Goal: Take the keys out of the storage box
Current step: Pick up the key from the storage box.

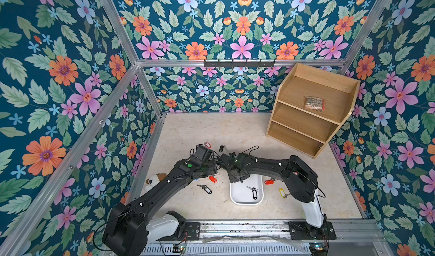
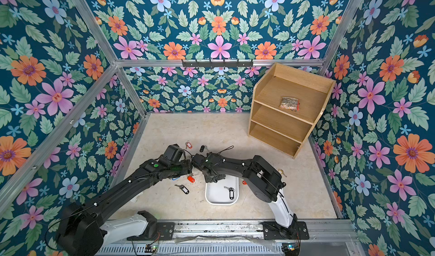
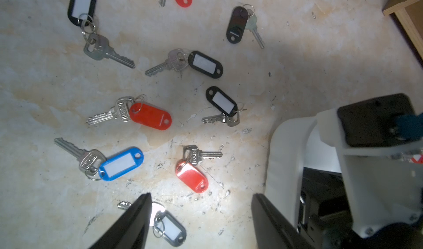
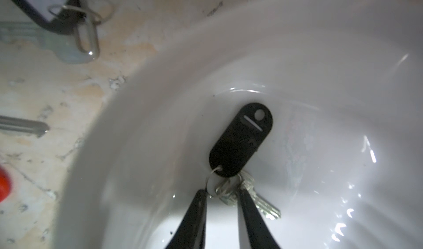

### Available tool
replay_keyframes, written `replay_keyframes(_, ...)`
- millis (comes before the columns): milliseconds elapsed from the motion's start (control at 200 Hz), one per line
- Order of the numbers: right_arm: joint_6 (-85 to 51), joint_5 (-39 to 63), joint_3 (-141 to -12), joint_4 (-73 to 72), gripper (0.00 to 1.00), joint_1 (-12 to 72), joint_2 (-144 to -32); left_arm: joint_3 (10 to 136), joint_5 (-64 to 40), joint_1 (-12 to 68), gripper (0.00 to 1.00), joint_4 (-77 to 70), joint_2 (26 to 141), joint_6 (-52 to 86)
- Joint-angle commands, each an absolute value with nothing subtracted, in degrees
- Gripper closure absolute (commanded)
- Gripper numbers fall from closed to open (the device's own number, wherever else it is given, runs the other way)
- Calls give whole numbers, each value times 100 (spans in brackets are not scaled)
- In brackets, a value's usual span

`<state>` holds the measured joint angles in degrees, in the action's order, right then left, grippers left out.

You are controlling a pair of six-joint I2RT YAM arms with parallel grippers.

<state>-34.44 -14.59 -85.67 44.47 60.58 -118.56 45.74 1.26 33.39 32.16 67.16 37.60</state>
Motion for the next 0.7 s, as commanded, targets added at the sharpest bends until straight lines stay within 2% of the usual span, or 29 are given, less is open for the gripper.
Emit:
replay_keyframes(0,-3393,-1606,-8630,4538,71,6062,-11892,4561,142,3340,25,3190,6686,3811)
replay_keyframes(275,-3359,-1677,-8782,4597,64,6056,-11979,4594,238,3340,25,3256,6592,3841)
replay_keyframes(695,-3358,-1767,-8881,4596,68,6061,-12018,4564,1156,3332,23,3515,5460,4253)
